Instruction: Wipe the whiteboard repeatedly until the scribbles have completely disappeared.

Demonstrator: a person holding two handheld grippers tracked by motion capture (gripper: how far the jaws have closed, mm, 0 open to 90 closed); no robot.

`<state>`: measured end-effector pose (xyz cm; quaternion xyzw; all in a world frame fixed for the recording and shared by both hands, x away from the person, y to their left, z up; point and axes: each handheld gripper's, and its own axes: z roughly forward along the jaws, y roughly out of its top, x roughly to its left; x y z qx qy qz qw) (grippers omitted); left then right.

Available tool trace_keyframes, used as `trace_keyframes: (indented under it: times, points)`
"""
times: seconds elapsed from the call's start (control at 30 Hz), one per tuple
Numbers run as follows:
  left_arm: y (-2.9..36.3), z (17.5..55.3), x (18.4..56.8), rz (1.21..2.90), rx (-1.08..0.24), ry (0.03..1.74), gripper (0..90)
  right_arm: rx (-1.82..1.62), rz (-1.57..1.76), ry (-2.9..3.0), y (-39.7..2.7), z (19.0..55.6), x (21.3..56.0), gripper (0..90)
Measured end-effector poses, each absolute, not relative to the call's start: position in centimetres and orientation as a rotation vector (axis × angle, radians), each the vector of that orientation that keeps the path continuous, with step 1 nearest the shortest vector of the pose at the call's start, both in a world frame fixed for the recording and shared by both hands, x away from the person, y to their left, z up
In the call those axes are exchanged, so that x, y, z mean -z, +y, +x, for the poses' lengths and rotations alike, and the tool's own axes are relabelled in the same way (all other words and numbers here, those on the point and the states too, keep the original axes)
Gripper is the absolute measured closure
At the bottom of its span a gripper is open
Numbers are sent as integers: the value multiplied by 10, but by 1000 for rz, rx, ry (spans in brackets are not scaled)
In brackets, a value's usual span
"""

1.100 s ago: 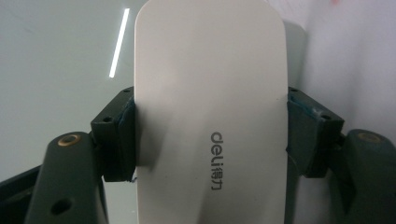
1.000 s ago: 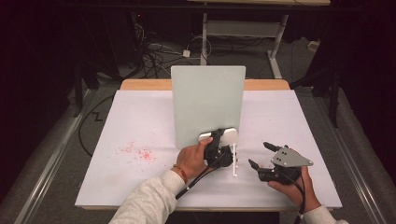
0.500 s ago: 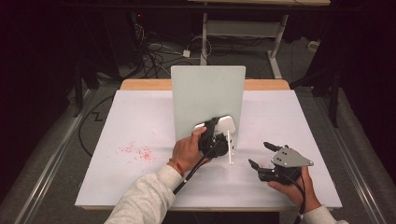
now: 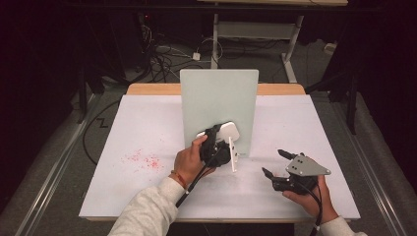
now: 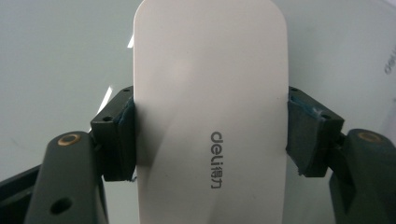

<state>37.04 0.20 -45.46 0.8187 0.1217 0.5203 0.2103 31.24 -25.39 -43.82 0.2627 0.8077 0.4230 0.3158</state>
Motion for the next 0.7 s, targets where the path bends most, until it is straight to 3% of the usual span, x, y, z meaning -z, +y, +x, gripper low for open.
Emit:
trace_keyframes:
  times: [0.53,0.7]
  points:
    - [36,359,478,2408,-1472,281,289,-1107,696,2134,-253,312,439,241]
    - [43,359,476,2401,-1417,327,289,-1109,685,2137,-251,312,439,241]
